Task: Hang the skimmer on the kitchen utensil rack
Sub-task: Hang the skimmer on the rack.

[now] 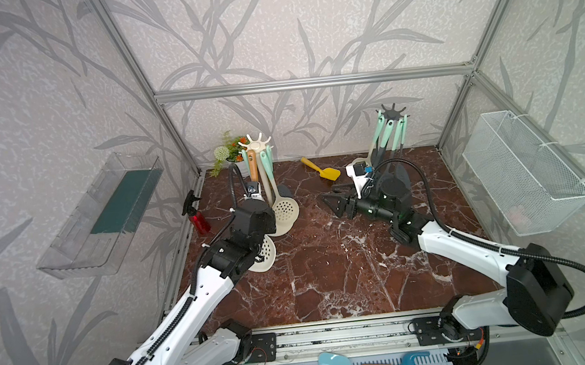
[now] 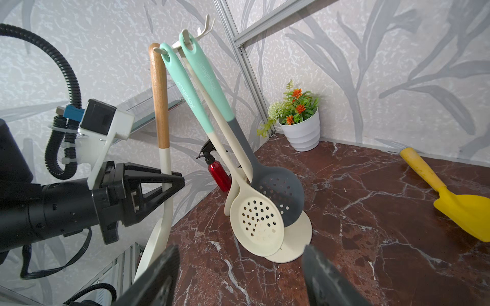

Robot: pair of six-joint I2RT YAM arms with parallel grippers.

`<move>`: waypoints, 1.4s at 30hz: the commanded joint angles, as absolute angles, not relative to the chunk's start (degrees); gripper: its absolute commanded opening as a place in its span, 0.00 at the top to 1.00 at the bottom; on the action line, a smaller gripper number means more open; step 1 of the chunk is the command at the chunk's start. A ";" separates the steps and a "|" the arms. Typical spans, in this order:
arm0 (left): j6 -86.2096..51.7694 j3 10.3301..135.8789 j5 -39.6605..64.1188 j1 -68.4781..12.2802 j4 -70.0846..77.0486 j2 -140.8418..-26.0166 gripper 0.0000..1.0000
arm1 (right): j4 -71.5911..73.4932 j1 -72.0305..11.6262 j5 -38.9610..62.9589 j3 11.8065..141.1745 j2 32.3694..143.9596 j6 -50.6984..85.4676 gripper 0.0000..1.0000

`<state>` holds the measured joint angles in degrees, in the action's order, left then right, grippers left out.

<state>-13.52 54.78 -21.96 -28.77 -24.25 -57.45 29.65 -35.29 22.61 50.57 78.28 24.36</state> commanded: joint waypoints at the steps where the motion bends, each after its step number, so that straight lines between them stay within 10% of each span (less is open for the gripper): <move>1: -14.85 56.17 -19.77 -28.45 -31.69 -58.29 0.96 | 29.77 -35.11 23.09 50.80 76.66 23.73 0.26; 9: -14.64 56.18 -19.30 -28.28 -32.20 -58.82 0.78 | 29.79 -35.12 23.20 50.80 76.46 23.66 0.26; 21: -11.67 60.83 -18.81 -26.70 -31.82 -63.63 0.78 | 29.09 -34.98 22.70 50.70 75.67 22.54 0.26; 42: -5.56 81.16 -15.25 -23.28 -33.68 -71.47 1.00 | 29.00 -34.72 22.73 50.98 75.02 22.49 0.26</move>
<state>-7.07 77.69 -15.03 -23.73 -32.71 -70.46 28.38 -35.16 22.59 50.57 77.36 23.44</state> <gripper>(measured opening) 0.047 0.742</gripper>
